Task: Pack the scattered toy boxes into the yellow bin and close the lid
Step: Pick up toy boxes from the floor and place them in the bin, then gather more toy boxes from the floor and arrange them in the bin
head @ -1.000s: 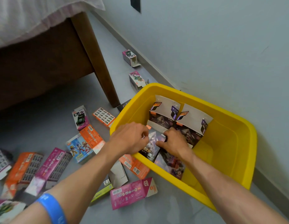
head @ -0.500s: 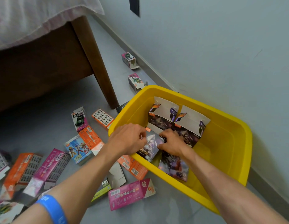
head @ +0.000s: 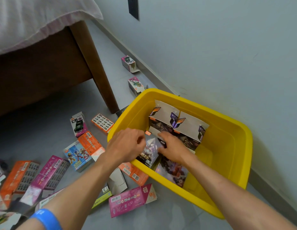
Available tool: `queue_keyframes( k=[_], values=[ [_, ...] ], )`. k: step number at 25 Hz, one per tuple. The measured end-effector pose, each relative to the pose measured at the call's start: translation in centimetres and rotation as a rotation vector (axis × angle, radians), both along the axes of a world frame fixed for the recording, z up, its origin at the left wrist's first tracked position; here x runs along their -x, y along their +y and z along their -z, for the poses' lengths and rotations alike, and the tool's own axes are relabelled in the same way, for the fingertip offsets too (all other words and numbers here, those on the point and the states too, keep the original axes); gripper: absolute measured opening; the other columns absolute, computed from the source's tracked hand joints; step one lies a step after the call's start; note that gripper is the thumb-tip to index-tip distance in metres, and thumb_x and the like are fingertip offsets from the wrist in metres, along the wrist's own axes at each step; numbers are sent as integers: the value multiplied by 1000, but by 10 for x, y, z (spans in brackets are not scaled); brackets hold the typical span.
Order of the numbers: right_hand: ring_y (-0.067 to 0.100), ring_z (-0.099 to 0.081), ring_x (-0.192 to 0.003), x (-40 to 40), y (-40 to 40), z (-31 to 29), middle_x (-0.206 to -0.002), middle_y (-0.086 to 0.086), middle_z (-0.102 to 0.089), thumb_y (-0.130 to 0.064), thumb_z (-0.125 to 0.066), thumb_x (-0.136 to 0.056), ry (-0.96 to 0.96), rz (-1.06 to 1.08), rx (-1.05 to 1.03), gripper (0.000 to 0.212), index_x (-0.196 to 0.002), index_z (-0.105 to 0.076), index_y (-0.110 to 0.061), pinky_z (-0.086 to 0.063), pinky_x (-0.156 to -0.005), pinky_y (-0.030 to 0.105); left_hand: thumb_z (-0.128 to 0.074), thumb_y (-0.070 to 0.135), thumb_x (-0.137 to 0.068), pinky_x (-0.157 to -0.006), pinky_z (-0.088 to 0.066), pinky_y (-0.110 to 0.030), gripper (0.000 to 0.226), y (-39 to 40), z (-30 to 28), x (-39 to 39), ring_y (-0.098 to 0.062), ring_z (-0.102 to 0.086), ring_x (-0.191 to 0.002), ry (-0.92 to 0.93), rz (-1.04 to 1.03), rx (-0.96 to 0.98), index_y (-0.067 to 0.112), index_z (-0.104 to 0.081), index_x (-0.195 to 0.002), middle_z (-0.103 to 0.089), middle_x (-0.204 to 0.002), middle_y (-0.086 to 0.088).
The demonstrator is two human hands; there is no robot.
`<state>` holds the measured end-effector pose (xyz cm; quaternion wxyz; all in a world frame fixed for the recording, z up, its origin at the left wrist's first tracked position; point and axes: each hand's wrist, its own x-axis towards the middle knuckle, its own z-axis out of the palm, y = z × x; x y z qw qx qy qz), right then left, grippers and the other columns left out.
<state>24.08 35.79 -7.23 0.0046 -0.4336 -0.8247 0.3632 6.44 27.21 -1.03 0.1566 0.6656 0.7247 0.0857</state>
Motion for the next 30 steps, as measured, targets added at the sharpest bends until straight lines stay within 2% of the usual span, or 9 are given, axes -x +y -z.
queue_keyframes(
  k=[4, 7, 10, 15, 17, 20, 25, 28, 30],
  values=[
    [28, -66, -79, -62, -11, -26, -86, 8, -68, -29, -56, -91, -549, 21, -41, 16, -86, -65, -16, -50, -59, 30, -47, 31, -95, -54, -44, -33, 23, 5, -3, -3, -10, -54, -62, -15, -33, -106, 28, -64, -80, -60, -65, 10],
    [29, -61, -111, -74, -28, -24, -126, 12, -63, -21, -48, -95, -853, -390, 299, 41, -133, -59, -12, -52, -91, 36, -46, 31, -98, -55, -42, -32, 27, -2, -3, -8, -16, -55, -63, 36, -108, -156, 24, -61, -76, -59, -64, 5],
    [30, -47, -133, -59, -26, -24, -149, 11, -48, -19, -47, -96, -784, -422, 264, 49, -145, -48, -12, -42, -110, 40, -41, 41, -101, -61, -47, -39, 43, -9, -9, -8, -22, -55, -62, 48, -91, -209, 18, -57, -69, -58, -64, -1],
    [24, -57, -110, -65, -23, -35, -125, 3, -61, -24, -47, -100, -582, -276, 205, 36, -132, -58, -16, -45, -80, 14, -14, 75, -92, -86, -32, -32, 63, -46, -9, -1, -7, -46, -84, 119, 411, 13, 35, -63, -98, -60, -90, 15],
    [19, -59, -91, -65, -29, -47, -102, -4, -63, -42, -48, -100, -364, -111, 309, 39, -118, -66, -12, -45, -66, 13, -5, 77, -91, -92, -28, -32, 71, -46, -3, -1, -7, -43, -91, 203, 428, 32, 37, -62, -101, -58, -97, 16],
    [8, -63, -94, -59, -42, -65, -105, -15, -65, -80, -42, -85, -189, -30, 512, 65, -118, -68, -29, -51, -76, 24, -1, 74, -91, -103, -23, -36, 76, -35, -4, -4, -10, -45, -107, 211, 360, -39, 36, -66, -101, -59, -108, 14],
    [12, -58, -103, -49, -62, -82, -123, -8, -60, -72, -49, -87, -219, -180, 265, 57, -127, -57, -33, -46, -80, 28, -9, 73, -92, -120, 5, -55, 71, -45, -5, -5, -20, -14, -148, 208, 194, -37, 37, -42, -143, -29, -158, 2],
    [23, -61, -99, -26, -89, -77, -119, 4, -66, -39, -57, -91, -304, -255, -226, 30, -119, -54, -30, -44, -71, 31, -34, 54, -99, -117, -14, -54, 53, -72, -12, 36, -26, -25, -143, 176, -122, -139, 28, -38, -145, -33, -155, -5],
    [30, -62, -103, -7, -112, -67, -117, 9, -66, -22, -61, -88, -110, -173, -556, 38, -125, -55, -20, -47, -77, 36, -49, 36, -96, -104, -36, -48, 42, -105, -8, 68, -31, -44, -128, 163, -371, -104, 21, -50, -135, -50, -140, -8]
  ],
)
